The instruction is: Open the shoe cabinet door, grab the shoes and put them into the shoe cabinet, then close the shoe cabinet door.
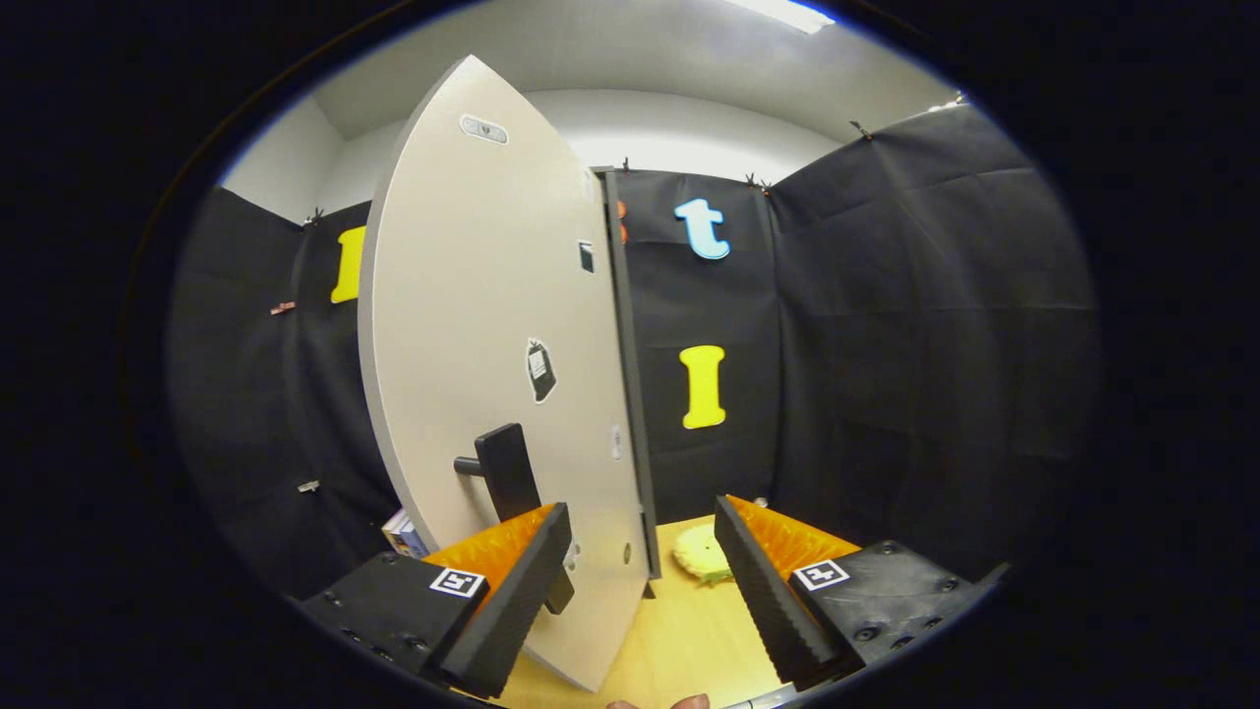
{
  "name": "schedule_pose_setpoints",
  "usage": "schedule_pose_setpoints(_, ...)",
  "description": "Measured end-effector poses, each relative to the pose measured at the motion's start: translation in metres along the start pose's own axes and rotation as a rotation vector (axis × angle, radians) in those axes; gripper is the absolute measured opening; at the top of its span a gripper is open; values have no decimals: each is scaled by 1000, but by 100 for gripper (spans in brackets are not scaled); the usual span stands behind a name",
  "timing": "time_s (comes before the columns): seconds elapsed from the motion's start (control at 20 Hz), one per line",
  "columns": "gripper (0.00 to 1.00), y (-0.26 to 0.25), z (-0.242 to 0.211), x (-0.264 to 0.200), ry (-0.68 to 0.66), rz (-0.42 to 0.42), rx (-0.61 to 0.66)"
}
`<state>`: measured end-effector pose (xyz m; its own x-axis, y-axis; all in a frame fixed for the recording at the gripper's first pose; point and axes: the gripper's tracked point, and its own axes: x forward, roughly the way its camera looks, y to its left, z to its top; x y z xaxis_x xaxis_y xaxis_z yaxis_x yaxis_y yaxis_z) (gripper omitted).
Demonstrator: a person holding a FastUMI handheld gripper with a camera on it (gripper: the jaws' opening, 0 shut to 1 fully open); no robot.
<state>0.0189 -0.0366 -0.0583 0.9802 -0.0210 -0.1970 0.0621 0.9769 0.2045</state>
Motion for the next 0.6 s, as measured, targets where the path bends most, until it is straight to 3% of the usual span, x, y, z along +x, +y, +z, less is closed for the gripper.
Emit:
schedule_pose_setpoints(0.35, 98, 101, -4, 32, 11, 183, -38)
schedule_pose_setpoints(0.6, 98, 111, -7, 43, 9, 203, -42)
